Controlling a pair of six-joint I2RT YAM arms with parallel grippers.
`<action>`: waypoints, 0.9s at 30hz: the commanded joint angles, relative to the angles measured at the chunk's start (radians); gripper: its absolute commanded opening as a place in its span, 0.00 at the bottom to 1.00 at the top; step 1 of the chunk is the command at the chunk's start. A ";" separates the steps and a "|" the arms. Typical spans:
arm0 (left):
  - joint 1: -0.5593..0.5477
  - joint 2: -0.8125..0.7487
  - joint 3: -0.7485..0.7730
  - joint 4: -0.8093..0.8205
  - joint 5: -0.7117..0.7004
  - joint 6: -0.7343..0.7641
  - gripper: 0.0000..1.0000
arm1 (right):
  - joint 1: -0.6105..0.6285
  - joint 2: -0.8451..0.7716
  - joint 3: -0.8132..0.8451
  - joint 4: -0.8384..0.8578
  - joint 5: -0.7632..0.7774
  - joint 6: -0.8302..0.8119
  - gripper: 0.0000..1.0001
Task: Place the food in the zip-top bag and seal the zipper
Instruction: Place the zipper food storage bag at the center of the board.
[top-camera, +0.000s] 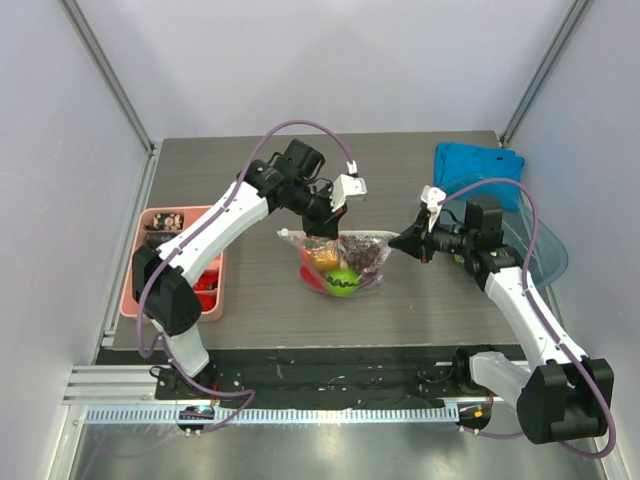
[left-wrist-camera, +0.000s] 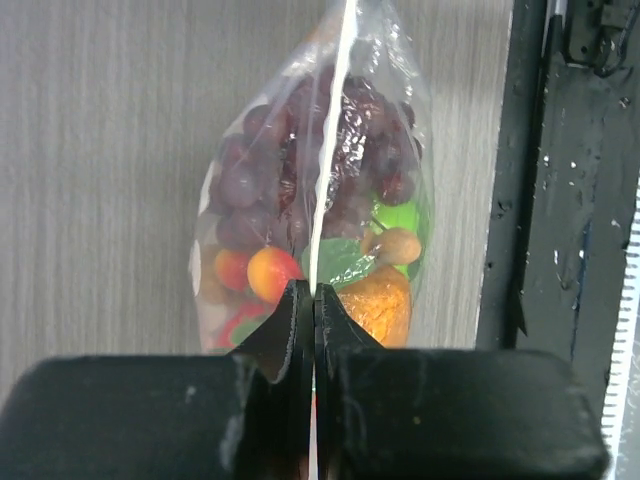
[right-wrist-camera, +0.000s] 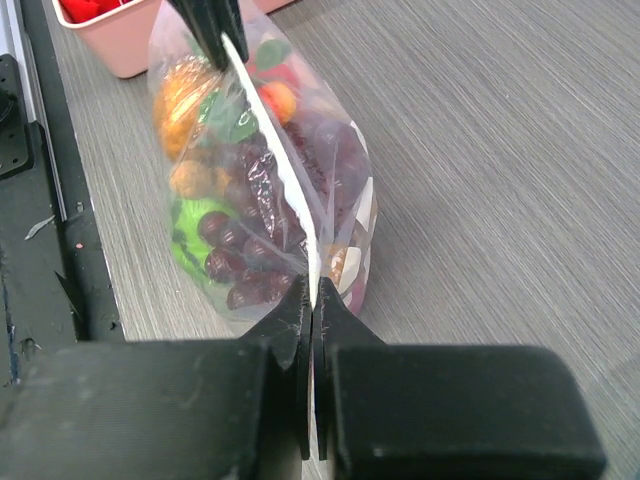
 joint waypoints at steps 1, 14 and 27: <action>0.031 0.020 0.108 0.049 -0.022 0.016 0.00 | 0.000 0.012 0.060 0.024 0.004 0.013 0.07; 0.143 0.158 0.353 0.146 -0.102 0.224 0.00 | -0.063 0.060 0.177 0.027 0.083 0.147 1.00; -0.047 -0.062 -0.384 0.387 -0.101 0.154 0.00 | -0.146 0.013 0.120 0.026 0.109 0.208 1.00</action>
